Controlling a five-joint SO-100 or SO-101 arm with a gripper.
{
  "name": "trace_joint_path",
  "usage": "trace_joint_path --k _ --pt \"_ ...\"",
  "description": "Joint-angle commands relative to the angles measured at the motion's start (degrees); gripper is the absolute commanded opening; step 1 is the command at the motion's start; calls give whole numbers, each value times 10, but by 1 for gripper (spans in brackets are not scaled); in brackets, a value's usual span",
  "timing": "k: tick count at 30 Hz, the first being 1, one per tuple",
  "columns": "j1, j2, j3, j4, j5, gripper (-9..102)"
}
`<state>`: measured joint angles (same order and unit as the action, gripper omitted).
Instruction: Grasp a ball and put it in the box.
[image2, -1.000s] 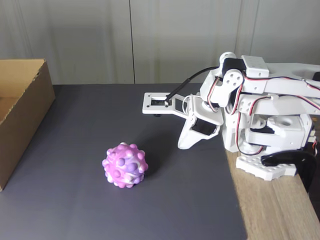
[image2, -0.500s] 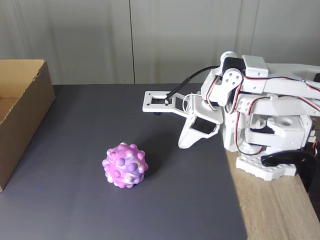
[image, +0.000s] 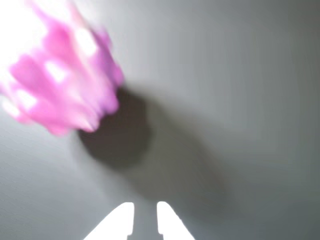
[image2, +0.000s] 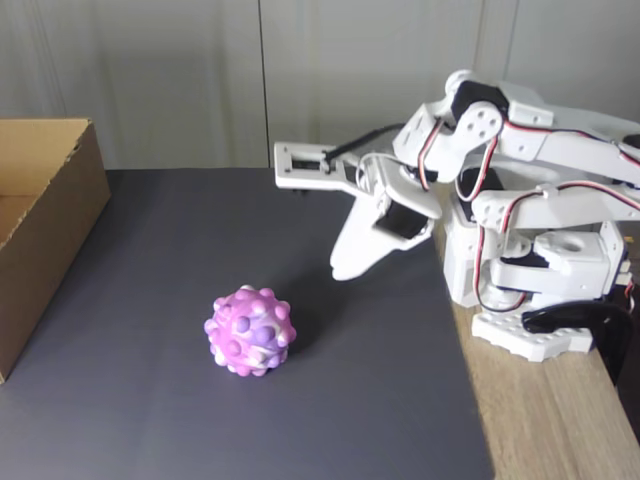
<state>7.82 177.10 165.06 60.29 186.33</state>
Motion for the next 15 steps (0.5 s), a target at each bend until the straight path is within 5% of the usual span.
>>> trace_joint_path --k 1,15 --pt "-12 -53 -64 -32 0 5" --pt "-71 -375 -291 -167 -11 4"
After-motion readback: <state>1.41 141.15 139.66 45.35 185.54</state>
